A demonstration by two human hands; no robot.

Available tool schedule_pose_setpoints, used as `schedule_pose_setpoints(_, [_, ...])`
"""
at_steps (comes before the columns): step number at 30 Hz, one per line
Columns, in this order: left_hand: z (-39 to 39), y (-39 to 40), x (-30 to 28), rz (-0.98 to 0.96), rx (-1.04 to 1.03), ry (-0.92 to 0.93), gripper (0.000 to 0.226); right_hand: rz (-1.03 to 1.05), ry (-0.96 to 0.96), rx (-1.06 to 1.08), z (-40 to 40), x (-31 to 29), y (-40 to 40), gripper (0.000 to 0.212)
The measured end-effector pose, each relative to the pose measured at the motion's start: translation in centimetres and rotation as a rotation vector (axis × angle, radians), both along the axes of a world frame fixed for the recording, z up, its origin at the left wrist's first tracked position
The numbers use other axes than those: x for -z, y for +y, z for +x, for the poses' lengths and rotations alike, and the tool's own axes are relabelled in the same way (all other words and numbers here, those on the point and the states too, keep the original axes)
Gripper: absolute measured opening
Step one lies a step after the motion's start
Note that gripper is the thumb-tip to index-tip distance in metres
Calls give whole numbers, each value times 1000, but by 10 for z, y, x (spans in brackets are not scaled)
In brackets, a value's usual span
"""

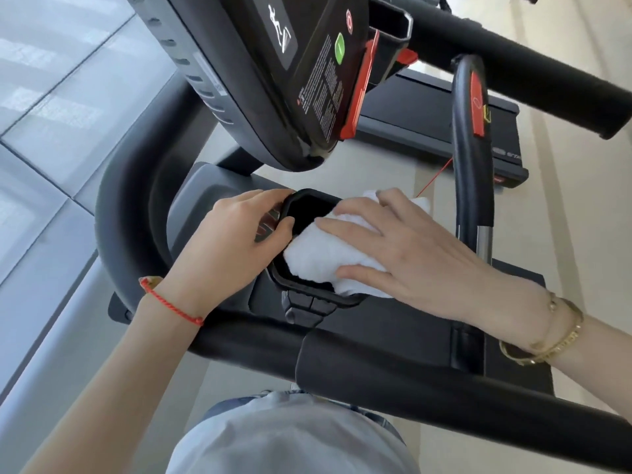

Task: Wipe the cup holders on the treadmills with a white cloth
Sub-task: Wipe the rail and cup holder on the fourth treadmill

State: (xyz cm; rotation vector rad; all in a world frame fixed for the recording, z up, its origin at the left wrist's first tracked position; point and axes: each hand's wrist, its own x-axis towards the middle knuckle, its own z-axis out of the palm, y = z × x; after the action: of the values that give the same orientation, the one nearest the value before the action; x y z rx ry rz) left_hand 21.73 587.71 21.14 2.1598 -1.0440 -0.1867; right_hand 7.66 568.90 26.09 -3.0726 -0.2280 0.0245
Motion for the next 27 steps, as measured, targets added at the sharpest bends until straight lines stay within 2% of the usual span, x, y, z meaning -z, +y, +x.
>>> schedule_pose_setpoints(3, [1,0,1,-24,21,17,36,-34,52,-198,12,-2,-11,54])
schedule_pose_setpoints(8, [1,-1,-3,-12,0,23,43,57,149,-402,29,-7,-27,41])
schedule_pose_setpoints(14, [0,-2,-4,12,-18,72,45,-196,380,-541,55,-5,-13,49])
schedule_pose_setpoints(16, [-1,-1,-4,22,-21,77,47,-262,435,-638,61,2,-2,44])
schedule_pose_setpoints(23, [0,1,-6,32,-20,104,50,-291,718,-539,83,19,12,31])
schedule_pose_setpoints(27, [-1,3,-5,33,-19,102,51,-259,646,-637,78,4,7,24])
